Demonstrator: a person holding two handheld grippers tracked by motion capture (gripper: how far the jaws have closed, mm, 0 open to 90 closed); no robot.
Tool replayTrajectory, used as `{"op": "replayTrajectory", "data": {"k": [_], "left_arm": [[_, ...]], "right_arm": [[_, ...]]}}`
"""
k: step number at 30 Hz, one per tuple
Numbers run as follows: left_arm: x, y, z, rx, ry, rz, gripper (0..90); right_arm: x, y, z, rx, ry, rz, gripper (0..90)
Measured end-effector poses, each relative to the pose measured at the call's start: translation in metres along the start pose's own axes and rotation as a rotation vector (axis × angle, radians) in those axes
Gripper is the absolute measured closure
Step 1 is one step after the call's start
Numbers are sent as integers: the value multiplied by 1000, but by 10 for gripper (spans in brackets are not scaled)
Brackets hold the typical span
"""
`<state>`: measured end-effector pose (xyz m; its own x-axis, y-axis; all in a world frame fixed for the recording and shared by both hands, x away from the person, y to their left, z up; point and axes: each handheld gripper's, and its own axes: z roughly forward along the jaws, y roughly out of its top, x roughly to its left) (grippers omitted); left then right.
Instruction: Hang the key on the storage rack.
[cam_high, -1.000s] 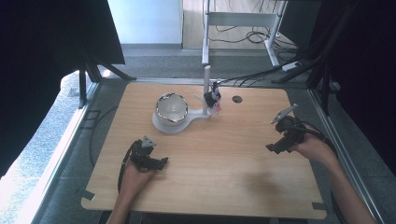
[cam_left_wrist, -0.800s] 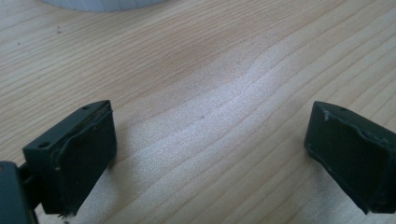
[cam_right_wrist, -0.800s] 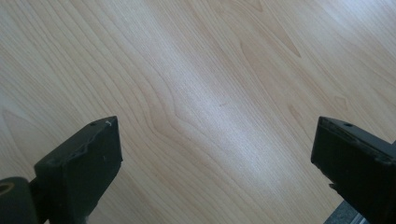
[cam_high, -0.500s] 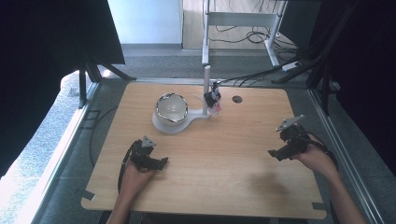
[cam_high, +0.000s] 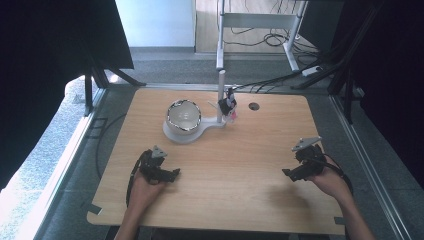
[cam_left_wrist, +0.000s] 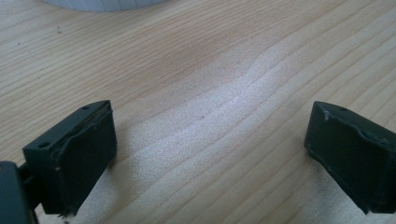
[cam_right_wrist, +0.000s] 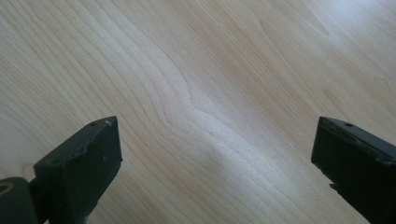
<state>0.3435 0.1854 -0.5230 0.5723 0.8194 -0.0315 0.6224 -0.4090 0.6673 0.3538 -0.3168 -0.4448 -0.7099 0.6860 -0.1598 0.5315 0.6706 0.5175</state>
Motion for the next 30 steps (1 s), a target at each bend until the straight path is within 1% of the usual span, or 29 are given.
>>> {"op": "replayTrajectory", "data": {"k": [3, 4, 9, 17, 19, 22, 25, 26, 30], "left_arm": [[0, 0, 0, 0, 0, 0, 22], [0, 0, 0, 0, 0, 0, 22], [0, 0, 0, 0, 1, -1, 22], [0, 0, 0, -2, 0, -1, 23], [0, 0, 0, 0, 0, -1, 23], [0, 0, 0, -1, 0, -1, 23], [0, 0, 0, -1, 0, 0, 23], [0, 0, 0, -1, 1, 0, 23], [0, 0, 0, -3, 0, 0, 23]], "right_arm": [[3, -5, 7, -4, 5, 11, 19], [5, -6, 10, -5, -1, 15, 19], [12, -14, 23, -18, 9, 34, 19], [25, -27, 44, -67, 15, 71, 17], [27, -32, 48, -87, 20, 91, 11], [28, -38, 52, -145, 34, 138, 1], [28, -45, 55, -196, 59, 191, 0], [29, -47, 55, -209, 55, 199, 0], [30, -48, 55, -209, 43, 211, 0]]}}
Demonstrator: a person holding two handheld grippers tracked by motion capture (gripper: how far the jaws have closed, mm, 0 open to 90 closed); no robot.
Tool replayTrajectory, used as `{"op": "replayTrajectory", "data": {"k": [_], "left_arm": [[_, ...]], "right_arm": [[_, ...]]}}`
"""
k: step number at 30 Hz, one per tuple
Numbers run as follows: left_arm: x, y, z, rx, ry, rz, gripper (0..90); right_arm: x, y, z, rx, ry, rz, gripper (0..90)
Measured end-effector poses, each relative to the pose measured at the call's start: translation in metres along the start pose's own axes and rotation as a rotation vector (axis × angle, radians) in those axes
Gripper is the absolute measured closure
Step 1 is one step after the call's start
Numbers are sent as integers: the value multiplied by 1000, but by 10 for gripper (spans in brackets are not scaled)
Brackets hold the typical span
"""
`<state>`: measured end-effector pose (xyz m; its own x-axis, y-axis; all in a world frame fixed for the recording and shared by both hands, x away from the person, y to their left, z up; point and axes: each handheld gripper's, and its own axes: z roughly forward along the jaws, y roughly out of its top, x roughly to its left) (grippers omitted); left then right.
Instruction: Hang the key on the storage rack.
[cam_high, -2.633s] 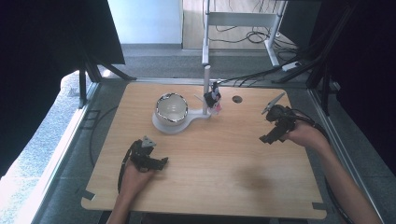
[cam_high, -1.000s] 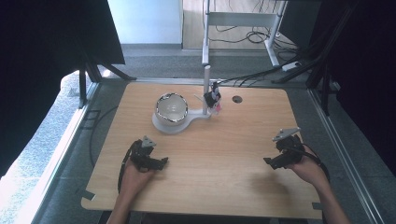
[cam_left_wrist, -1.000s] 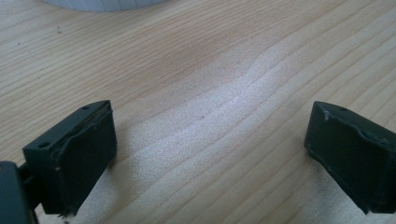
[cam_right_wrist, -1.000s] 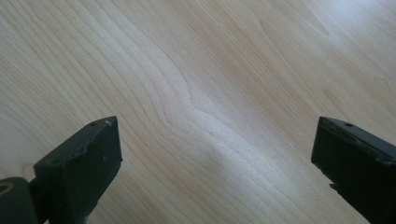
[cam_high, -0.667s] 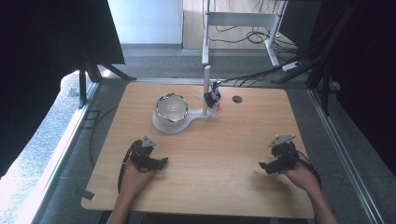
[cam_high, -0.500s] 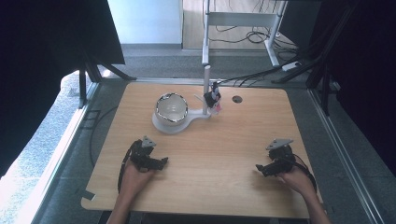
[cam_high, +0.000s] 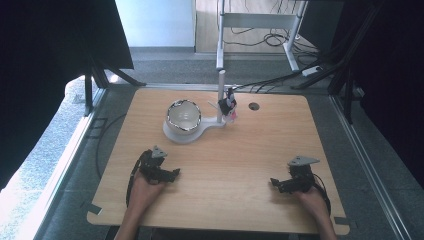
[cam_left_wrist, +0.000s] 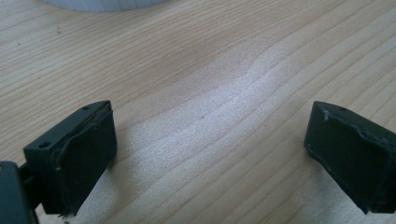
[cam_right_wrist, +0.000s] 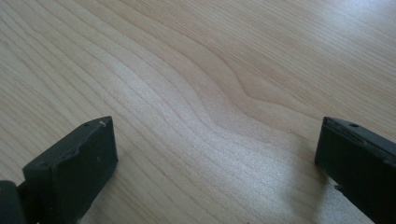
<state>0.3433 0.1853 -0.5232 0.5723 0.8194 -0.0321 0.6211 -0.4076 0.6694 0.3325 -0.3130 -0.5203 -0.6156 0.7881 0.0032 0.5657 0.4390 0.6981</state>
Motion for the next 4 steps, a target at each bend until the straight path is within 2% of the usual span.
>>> {"op": "replayTrajectory", "data": {"k": [4], "left_arm": [[0, 0, 0, 0, -1, -1, 24]], "right_arm": [[2, -1, -1, 0, -9, 12, 0]]}}
